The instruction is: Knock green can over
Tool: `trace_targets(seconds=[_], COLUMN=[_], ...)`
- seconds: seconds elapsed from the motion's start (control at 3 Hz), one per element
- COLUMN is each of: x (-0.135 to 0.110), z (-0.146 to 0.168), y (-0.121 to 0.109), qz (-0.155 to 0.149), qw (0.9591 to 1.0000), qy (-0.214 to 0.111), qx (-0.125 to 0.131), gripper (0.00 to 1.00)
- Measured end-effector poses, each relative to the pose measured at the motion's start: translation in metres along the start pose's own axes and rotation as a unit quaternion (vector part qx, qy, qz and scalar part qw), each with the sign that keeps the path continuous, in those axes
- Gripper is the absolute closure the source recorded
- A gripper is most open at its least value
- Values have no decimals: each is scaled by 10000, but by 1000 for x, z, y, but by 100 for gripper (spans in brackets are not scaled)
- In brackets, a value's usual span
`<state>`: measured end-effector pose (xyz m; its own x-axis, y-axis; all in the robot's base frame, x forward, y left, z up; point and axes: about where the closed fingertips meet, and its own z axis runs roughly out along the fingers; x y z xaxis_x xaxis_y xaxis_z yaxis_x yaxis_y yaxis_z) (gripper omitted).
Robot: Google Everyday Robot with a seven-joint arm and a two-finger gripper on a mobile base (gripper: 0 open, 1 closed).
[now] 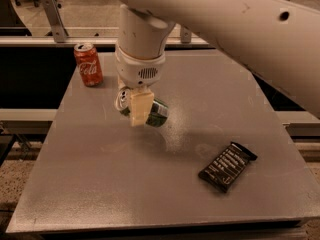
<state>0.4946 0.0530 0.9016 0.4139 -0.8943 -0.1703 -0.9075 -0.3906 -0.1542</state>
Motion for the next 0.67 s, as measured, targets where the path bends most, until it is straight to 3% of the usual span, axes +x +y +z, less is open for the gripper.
trace_targets(seconds=[0.67], x=[2], z=[19], y=[13], qz=[-131], qw=[9993], qy=[152], qx=[-301], gripper=[16])
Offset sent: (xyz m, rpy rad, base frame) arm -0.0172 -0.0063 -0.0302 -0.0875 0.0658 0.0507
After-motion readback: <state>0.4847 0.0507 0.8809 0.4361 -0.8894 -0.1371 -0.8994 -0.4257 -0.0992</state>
